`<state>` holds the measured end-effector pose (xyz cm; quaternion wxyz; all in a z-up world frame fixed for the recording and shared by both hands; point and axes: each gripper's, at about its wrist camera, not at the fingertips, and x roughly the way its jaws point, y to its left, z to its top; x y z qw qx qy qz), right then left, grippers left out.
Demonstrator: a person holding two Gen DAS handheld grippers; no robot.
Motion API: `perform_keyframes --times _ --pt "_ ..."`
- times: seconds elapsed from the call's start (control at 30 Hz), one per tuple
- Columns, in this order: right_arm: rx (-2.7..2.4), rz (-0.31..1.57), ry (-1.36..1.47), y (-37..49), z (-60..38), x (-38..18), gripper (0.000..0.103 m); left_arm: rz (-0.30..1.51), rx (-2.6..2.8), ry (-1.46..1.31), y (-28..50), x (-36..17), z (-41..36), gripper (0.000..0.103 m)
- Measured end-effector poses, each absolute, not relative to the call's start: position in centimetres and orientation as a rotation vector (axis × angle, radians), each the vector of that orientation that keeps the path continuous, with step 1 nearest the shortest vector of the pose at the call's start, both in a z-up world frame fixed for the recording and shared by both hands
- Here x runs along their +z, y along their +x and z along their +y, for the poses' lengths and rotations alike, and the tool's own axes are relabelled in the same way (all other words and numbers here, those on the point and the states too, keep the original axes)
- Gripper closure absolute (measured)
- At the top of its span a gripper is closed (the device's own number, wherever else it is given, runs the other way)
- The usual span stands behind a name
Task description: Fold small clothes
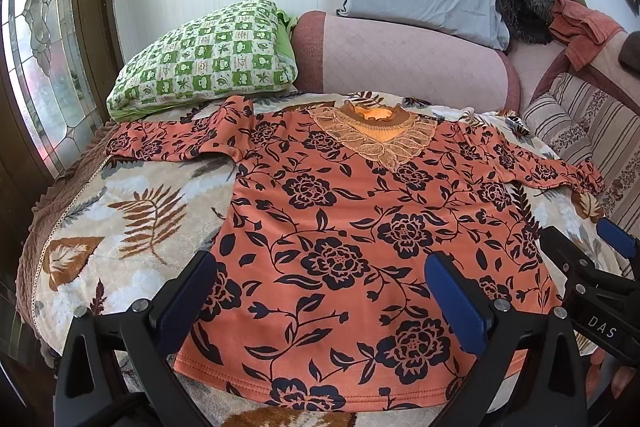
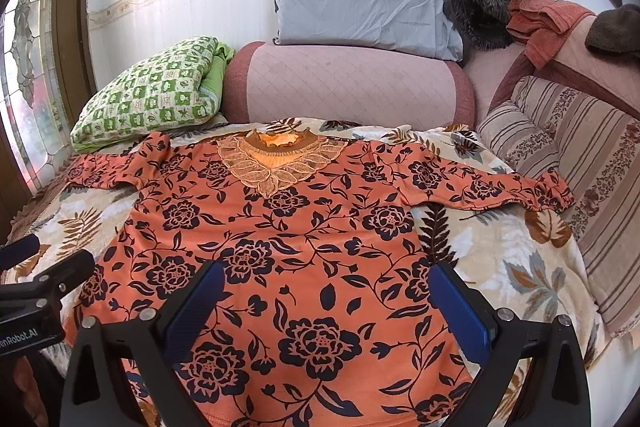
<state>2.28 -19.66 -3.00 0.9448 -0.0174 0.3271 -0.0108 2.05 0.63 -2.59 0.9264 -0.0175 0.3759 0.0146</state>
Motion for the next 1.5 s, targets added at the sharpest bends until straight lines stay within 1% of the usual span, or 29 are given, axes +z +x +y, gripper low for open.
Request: perform_keyframes --times 0.3,0.43,0.53,0.7,0.77,0.87,0.93,1.03,1.07,1.17,1.2,1.23,1.3,1.37,1.43,1.47,1.5 --pt "-0.012 0.680 -0.019 2.5 -20.1 -3.4 0.000 0.780 0.033 -0.029 2.5 -2.9 0.7 0.000" --pt "0.002 0.710 0.073 3.8 -22.9 -4.0 0.000 0.810 0.029 -0.037 3.2 -4.3 1.0 0.000" --pt "-0.037 0.738 0.191 5.7 -27.7 -4.9 0.000 0.855 0.034 -0.024 4.1 -6.3 1.3 0.000" --pt "-0.111 0.770 0.559 9.5 -40.9 -8.4 0.000 0.940 0.039 -0.006 5.6 -9.7 1.6 0.000" --pt "-0.125 0.732 0.762 10.9 -47.4 -10.2 0.001 0.969 0.037 -0.009 6.1 -10.8 1.7 0.000" --pt "-0.168 0.674 0.985 12.5 -54.6 -12.4 0.001 0.989 0.044 -0.007 6.8 -11.7 1.6 0.000" --pt "-0.163 0.633 1.128 14.2 -58.9 -14.3 0.005 0.998 0.045 -0.004 7.4 -12.1 1.4 0.000" --pt "-0.185 0.615 1.231 16.7 -62.7 -16.4 0.007 0.998 0.050 0.001 8.4 -12.4 1.1 0.000" --pt "-0.195 0.608 1.248 17.4 -63.3 -16.9 0.011 1.002 0.051 0.001 8.7 -12.5 1.0 0.000" --pt "-0.239 0.621 1.289 19.1 -64.6 -18.9 0.012 1.020 0.056 0.004 9.6 -13.1 0.8 0.000" --pt "-0.264 0.639 1.295 19.5 -64.8 -19.5 0.019 1.024 0.057 0.005 9.9 -13.2 0.9 0.000" --pt "-0.269 0.621 1.304 19.8 -65.0 -19.7 0.028 1.026 0.057 0.006 10.0 -13.3 0.8 0.000" --pt "-0.274 0.610 1.290 20.4 -65.2 -19.5 0.084 1.028 0.056 0.009 10.3 -13.6 0.9 0.000" --pt "-0.296 0.622 1.228 21.6 -65.3 -18.8 0.084 1.024 0.054 0.012 10.3 -13.7 1.1 0.000" --pt "-0.332 0.635 1.155 22.7 -65.2 -17.7 0.092 1.014 0.065 0.009 10.1 -13.6 1.8 0.000" --pt "-0.334 0.621 1.097 22.9 -64.7 -16.3 0.096 1.005 0.072 -0.001 9.9 -13.5 2.4 0.000" --pt "-0.320 0.603 1.005 23.5 -63.5 -14.0 0.096 0.996 0.079 -0.015 9.7 -13.4 3.0 0.000"
